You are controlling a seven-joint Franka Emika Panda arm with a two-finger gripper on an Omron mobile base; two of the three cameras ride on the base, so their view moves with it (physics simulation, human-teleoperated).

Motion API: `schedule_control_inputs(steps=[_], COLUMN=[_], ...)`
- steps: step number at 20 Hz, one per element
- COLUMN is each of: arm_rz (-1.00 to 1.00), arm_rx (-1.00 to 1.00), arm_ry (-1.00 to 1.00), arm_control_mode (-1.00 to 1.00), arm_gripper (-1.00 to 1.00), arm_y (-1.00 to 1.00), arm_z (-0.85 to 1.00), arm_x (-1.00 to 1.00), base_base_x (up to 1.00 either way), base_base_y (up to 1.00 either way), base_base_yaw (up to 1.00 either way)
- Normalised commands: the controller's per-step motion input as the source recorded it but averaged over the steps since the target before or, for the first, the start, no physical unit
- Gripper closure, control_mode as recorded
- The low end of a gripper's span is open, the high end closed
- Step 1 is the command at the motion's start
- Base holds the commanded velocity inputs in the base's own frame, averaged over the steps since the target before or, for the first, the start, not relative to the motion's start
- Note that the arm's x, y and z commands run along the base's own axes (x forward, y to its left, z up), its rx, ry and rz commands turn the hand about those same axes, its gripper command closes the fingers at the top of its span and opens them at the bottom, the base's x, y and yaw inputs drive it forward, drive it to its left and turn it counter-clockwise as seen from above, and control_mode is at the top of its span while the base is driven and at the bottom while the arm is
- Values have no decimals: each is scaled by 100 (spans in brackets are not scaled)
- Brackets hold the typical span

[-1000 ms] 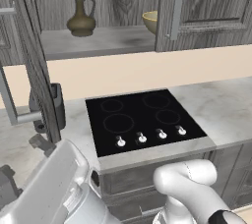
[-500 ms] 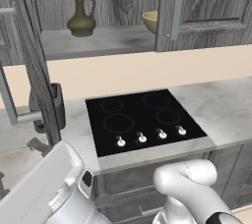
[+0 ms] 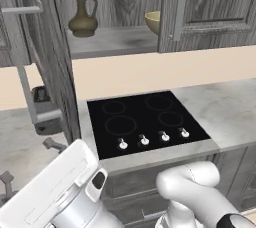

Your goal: Pick the mug and place it in the sink. Pick the bowl and place it in the open cabinet and then close the cabinet.

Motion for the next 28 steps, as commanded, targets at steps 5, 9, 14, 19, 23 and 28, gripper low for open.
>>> schedule_control_inputs(steps=[5,9,14,19,23,28], arm_rz=[-66,-67,-67,-67,-66,-66], arm_rx=[4,4,6,8,8,6], arm_ry=[12,31,37,42,44,44], arm_control_mode=[-100,-100,-100,-100,-100,-100], arm_gripper=[-100,-100,-100,-100,-100,-100], arm_y=[2,0,-6,-7,-4,-2], arm_z=[0,0,0,0,0,0], arm_x=[-39,0,0,0,0,0], base_base_x=[0,0,0,0,0,0], base_base_y=[0,0,0,0,0,0], base_base_yaw=[0,0,0,0,0,0])
